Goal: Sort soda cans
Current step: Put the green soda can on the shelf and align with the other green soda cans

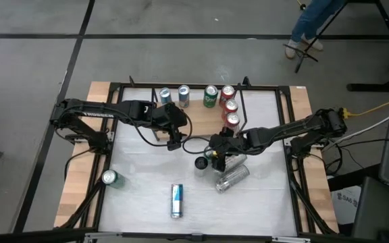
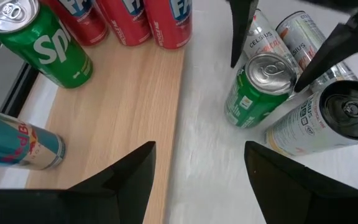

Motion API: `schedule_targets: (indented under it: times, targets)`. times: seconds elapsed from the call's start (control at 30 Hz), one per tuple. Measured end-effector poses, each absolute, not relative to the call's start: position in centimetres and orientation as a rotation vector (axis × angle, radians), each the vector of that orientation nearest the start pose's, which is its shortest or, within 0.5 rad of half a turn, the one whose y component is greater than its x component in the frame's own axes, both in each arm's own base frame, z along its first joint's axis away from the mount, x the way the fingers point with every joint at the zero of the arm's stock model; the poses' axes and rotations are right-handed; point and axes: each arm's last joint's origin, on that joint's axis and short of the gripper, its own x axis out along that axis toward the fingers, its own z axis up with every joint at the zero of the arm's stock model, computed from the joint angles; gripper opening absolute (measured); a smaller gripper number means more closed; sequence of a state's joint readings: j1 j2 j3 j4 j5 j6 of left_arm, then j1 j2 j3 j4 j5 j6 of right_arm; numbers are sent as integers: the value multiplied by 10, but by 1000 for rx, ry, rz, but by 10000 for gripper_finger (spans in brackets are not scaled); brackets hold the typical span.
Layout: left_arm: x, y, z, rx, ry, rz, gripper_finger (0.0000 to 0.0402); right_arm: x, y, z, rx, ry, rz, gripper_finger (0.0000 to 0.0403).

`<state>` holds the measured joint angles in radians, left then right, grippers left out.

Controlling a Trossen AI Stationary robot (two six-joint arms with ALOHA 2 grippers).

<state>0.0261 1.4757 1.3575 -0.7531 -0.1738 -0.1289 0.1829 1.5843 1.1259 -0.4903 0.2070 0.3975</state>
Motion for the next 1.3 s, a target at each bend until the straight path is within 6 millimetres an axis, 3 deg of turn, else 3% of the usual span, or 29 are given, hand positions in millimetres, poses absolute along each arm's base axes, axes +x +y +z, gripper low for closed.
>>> schedule_targets:
  times: [0.97,1.3]
  targets:
    - [307,13,323,-57,855,243,238,325,54,228,241,913,-251,344]
    - [307,13,323,-57,854,243,238,328,54,216,232,941,-257,344]
